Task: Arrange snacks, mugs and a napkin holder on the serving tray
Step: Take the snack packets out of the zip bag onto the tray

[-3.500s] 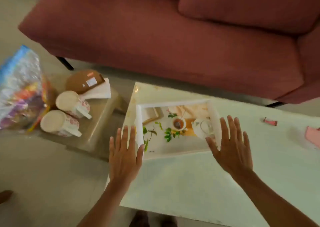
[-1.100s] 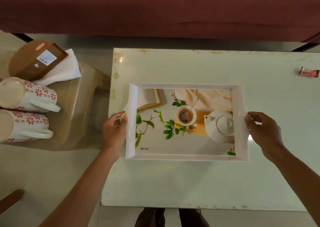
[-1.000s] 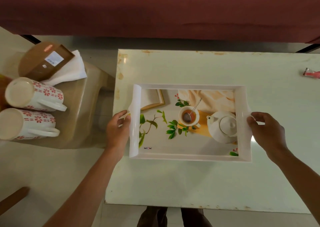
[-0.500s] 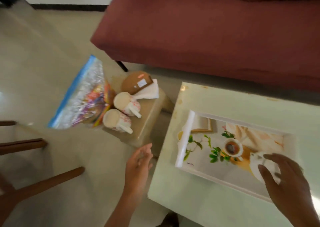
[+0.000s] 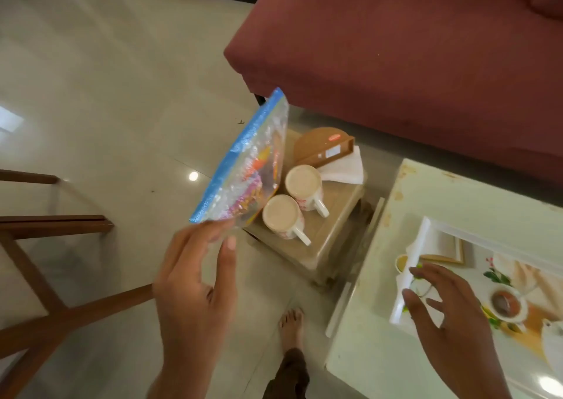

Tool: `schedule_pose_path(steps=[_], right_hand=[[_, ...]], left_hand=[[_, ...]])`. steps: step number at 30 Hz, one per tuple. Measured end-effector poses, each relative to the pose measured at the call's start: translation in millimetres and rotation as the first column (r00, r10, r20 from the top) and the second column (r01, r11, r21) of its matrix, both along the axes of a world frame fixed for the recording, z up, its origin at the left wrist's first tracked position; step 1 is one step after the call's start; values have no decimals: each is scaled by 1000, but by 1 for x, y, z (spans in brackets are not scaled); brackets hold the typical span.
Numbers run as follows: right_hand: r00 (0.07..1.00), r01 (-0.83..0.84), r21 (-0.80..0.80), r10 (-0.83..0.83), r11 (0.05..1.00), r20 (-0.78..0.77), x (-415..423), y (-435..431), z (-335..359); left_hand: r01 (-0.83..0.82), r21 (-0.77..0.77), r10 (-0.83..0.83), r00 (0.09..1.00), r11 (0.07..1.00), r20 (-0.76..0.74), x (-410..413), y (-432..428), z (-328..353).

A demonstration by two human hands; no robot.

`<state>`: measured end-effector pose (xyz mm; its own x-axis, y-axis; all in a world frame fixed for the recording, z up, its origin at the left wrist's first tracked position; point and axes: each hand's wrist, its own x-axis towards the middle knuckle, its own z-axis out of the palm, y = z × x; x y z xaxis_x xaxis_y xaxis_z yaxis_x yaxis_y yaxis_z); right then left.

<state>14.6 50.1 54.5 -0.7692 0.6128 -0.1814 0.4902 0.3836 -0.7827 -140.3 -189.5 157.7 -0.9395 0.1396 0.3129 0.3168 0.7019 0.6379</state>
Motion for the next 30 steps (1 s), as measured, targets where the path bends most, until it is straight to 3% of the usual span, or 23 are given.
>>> schedule_pose_path(steps=[1,3,6,8,14,18,22,26,30], right_hand=[[1000,-15,-8,14,1000,-15,-15,-11,8],[999,-54,21,54,998,-4,-49,-32,16],[993,-114,37,112,993,36,-86,-59,26],[991,-131,46,129,990,41,-106,-74,31],[995,-98,-31,99,995,23,-124,-98,41],[999,-43,-87,44,995,11,-116,-100,46],[995,11,-155,-26,988,-95,-98,-99,67],[955,126,-370,-214,920,-207,-68,-87,101],[900,138,-581,-346,802,-264,-34,-55,130]], left_hand=[[28,-96,-37,995,995,-96,-21,-1,7],[8,-229,-38,991,973,-127,-66,-1,15],[55,-391,-27,997,919,76,-115,10,11],[110,-415,-17,975,903,221,-141,14,4],[138,-233,-26,903,963,429,-175,13,-8],[68,-136,-12,928,988,372,-180,9,14],[117,191,-185,902,975,391,-162,-3,78],[296,321,-421,781,900,461,-99,21,124],[273,337,-420,743,901,521,-22,71,103]])
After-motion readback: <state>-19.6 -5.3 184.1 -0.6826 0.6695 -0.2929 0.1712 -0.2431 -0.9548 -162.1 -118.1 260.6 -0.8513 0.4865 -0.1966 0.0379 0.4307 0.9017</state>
